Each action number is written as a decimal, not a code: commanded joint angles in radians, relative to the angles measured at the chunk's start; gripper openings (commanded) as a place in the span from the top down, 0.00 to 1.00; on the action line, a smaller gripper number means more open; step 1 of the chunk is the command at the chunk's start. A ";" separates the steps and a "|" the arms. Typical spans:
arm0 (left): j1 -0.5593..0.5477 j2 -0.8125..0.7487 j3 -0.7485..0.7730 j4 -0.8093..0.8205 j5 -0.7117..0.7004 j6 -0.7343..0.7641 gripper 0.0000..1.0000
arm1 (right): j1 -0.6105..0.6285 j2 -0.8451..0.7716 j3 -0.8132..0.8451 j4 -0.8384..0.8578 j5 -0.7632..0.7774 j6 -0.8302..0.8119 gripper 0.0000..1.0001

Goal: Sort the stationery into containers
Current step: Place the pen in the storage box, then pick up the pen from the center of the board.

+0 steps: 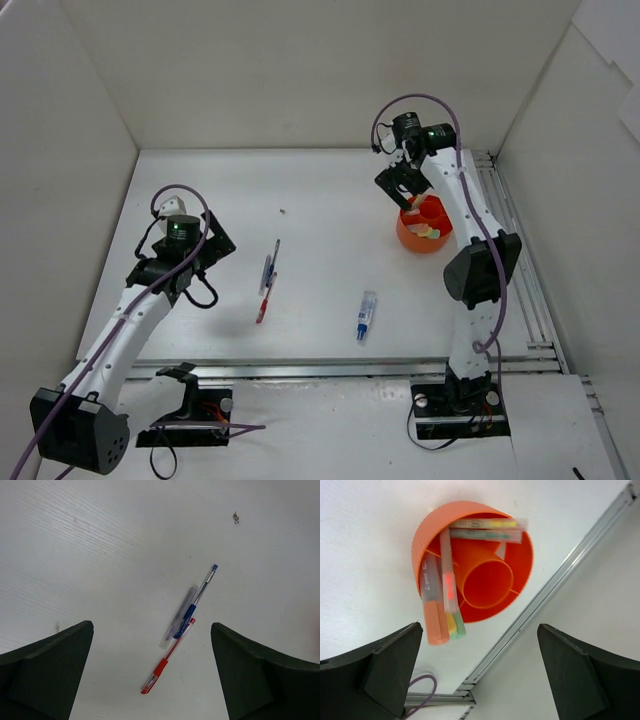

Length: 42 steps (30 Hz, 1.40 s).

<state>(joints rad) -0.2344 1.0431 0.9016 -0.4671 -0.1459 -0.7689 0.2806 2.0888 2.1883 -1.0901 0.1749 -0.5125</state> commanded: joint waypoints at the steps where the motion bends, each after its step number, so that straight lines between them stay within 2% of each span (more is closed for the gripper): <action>1: 0.006 -0.035 0.002 0.030 0.005 0.005 0.00 | -0.001 -0.142 -0.039 0.067 0.038 0.072 0.02; 6: 0.006 -0.060 -0.012 0.030 0.009 0.009 0.00 | -0.001 -0.257 -0.244 0.255 0.139 0.288 0.02; 10: 0.006 -0.072 -0.009 0.025 0.029 0.057 0.00 | 0.011 -0.445 -0.442 0.441 0.043 0.368 0.02; 14: 0.006 -0.063 -0.006 0.022 0.071 0.114 0.00 | 0.078 -0.622 -0.677 0.636 -0.072 0.364 0.02; 21: -0.078 0.055 0.038 0.036 0.160 0.233 0.00 | 0.238 -0.771 -0.895 0.733 -0.077 0.463 0.02; 26: -0.173 0.231 0.134 -0.031 0.019 0.240 0.00 | 0.308 -0.900 -1.048 0.782 -0.054 0.506 0.02; 34: -0.227 0.363 0.137 -0.033 0.002 0.217 0.00 | 0.322 -1.055 -1.214 0.805 -0.054 0.582 0.02; 42: -0.218 0.520 0.232 -0.045 -0.089 0.198 0.00 | 0.321 -1.063 -1.243 0.809 -0.051 0.589 0.02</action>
<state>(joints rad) -0.4580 1.5364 1.0473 -0.5190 -0.1673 -0.5613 0.5972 1.0267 0.9417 -0.3458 0.1078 0.0570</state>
